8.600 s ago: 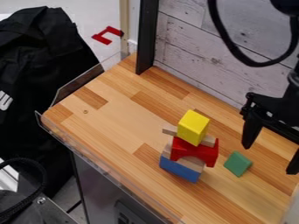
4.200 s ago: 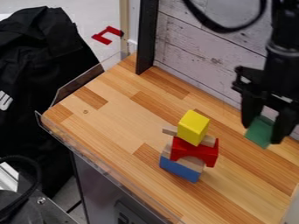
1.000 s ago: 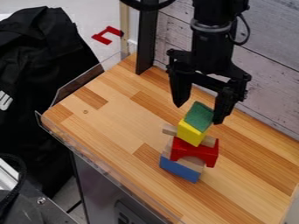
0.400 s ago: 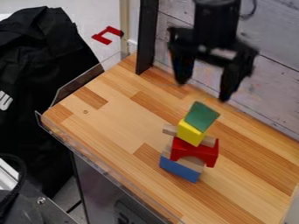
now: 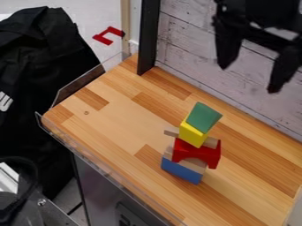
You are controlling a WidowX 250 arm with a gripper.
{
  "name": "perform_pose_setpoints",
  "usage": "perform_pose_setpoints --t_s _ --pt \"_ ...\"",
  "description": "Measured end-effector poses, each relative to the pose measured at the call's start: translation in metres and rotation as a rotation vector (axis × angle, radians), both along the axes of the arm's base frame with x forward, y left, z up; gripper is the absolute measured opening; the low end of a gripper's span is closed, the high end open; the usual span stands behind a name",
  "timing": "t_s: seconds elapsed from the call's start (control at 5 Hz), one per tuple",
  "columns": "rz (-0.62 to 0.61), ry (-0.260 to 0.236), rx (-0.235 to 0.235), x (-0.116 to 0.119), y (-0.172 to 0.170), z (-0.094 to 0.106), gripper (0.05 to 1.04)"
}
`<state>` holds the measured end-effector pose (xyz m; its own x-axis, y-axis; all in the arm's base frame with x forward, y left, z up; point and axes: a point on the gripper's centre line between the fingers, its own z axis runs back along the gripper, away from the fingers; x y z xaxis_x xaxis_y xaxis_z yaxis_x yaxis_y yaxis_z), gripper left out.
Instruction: Put the blue block on top of the yellow cube
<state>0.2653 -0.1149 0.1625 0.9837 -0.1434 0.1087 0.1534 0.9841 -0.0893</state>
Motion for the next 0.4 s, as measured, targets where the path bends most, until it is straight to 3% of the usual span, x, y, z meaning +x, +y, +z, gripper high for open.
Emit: perform_pose_setpoints --t_s 0.2,0.4 --pt "-0.063 0.102 0.002 -0.01 -0.028 -0.027 1.0" --pt "-0.054 0.153 -0.002 -0.013 -0.04 -0.045 1.0"
